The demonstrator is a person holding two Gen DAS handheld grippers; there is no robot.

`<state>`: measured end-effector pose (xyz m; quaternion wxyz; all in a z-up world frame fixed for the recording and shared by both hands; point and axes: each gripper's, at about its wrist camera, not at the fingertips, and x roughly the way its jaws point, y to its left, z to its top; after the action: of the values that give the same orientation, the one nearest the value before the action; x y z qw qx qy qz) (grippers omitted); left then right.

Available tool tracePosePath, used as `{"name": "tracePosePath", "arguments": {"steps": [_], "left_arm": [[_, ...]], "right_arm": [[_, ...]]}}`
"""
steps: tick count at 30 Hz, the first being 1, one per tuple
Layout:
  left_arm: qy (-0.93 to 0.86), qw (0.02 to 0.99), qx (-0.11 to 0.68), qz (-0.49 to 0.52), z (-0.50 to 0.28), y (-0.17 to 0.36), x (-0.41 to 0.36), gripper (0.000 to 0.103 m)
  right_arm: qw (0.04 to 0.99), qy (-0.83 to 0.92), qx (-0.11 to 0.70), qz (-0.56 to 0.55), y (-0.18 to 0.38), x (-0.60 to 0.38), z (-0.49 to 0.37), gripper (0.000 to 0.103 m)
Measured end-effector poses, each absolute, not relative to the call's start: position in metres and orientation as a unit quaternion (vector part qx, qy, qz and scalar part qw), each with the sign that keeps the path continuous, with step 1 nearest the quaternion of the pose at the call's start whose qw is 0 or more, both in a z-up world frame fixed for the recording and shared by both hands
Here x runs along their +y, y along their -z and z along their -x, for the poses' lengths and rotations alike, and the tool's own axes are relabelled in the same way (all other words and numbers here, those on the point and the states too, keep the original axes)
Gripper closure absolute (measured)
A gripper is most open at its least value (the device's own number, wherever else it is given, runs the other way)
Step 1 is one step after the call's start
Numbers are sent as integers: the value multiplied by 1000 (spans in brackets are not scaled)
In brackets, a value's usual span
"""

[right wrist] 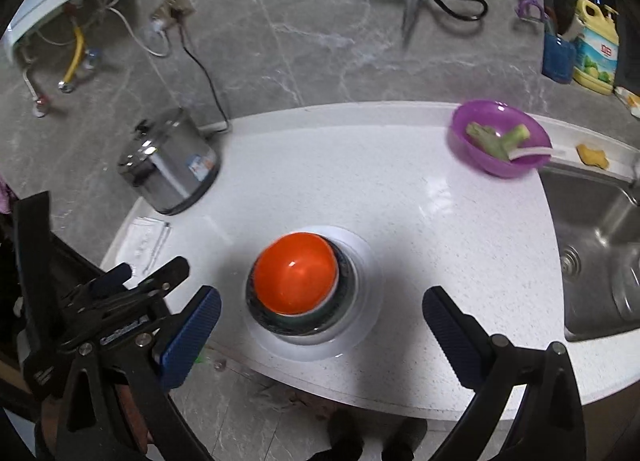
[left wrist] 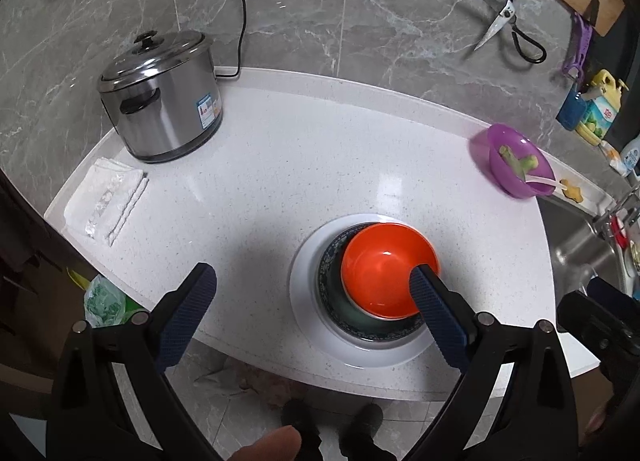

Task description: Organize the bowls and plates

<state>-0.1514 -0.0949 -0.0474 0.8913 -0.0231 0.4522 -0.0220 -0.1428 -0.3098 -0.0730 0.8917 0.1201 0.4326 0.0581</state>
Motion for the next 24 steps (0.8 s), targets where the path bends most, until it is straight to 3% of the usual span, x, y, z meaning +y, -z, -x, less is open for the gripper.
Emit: {"name": "tracePosePath", "arguments": {"steps": [24], "left_arm": [[31, 888, 459, 7, 158, 52, -99, 5]], "right_arm": [[888, -21, 452, -86, 83, -296, 138, 0]]}}
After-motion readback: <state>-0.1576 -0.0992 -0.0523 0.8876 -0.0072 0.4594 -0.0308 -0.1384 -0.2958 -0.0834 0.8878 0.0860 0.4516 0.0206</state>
